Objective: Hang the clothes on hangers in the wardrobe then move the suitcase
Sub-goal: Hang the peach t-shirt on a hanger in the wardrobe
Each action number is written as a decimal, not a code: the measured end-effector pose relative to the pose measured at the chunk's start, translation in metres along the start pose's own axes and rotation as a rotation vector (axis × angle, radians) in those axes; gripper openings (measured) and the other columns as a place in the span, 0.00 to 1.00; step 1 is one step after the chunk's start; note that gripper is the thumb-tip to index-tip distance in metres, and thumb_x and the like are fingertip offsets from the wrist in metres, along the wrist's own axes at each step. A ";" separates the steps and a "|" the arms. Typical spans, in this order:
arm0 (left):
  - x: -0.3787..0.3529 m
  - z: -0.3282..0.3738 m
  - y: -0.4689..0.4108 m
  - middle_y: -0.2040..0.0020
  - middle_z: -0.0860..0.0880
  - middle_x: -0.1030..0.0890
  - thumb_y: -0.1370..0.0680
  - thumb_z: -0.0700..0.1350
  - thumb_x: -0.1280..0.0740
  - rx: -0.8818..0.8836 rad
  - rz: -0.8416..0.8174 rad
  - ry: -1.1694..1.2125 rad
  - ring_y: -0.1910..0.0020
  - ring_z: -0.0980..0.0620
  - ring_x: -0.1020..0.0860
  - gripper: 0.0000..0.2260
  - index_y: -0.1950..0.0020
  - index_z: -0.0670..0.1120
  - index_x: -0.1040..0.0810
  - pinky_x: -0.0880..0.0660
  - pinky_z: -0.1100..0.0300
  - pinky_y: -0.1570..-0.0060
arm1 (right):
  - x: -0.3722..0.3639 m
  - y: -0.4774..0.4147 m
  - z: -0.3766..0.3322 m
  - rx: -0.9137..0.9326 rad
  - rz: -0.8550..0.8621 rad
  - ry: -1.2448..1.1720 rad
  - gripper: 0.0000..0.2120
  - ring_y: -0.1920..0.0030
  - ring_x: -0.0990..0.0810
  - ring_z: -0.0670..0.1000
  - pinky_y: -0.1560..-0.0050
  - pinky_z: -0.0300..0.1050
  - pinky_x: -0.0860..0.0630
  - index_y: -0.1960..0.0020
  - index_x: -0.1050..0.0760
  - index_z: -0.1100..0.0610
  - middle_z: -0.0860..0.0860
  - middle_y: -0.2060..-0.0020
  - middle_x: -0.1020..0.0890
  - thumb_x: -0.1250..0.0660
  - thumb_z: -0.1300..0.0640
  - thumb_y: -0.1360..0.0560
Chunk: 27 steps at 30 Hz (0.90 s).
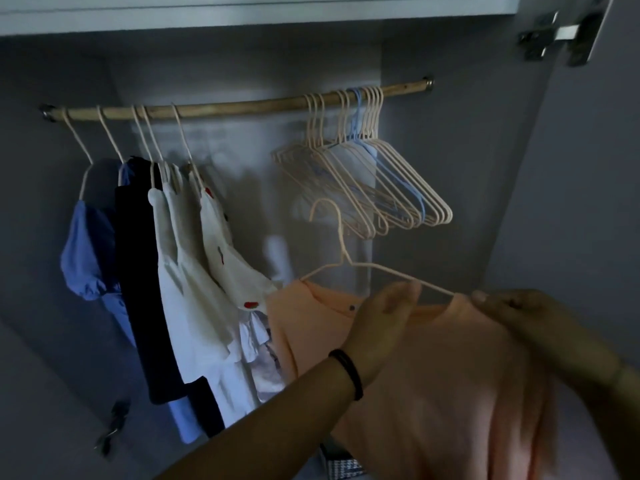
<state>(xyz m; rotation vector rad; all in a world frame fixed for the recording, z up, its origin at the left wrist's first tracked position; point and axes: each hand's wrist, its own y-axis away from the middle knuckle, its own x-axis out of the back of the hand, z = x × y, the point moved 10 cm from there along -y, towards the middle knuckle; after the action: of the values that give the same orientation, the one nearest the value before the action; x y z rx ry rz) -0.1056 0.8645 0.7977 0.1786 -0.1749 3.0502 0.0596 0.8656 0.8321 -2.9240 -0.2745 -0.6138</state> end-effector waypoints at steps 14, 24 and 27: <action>0.051 0.046 -0.060 0.63 0.46 0.23 0.23 0.40 0.33 -0.110 0.102 0.126 0.59 0.52 0.23 0.10 0.42 0.42 0.25 0.26 0.58 0.53 | -0.068 -0.050 -0.025 0.135 0.273 -0.347 0.24 0.63 0.28 0.51 0.64 0.41 0.30 0.55 0.27 0.74 0.67 0.65 0.24 0.45 0.51 0.19; 0.160 0.080 -0.101 0.62 0.56 0.18 0.21 0.39 0.37 -0.163 0.273 0.176 0.59 0.59 0.20 0.10 0.50 0.55 0.22 0.24 0.65 0.55 | -0.137 -0.115 -0.086 0.320 0.101 -0.375 0.11 0.59 0.22 0.41 0.55 0.42 0.25 0.53 0.24 0.51 0.51 0.58 0.20 0.44 0.55 0.19; 0.187 0.085 -0.111 0.65 0.55 0.19 0.19 0.40 0.40 -0.162 0.323 0.200 0.65 0.59 0.21 0.10 0.54 0.53 0.23 0.24 0.66 0.60 | -0.159 -0.129 -0.109 0.349 0.042 -0.440 0.12 0.61 0.23 0.39 0.57 0.33 0.26 0.54 0.25 0.48 0.49 0.59 0.20 0.46 0.53 0.19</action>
<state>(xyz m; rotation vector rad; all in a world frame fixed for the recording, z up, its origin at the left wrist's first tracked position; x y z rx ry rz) -0.2715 0.9779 0.9158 -0.1836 -0.4773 3.3225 -0.1515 0.9489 0.8787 -2.6774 -0.3260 0.0894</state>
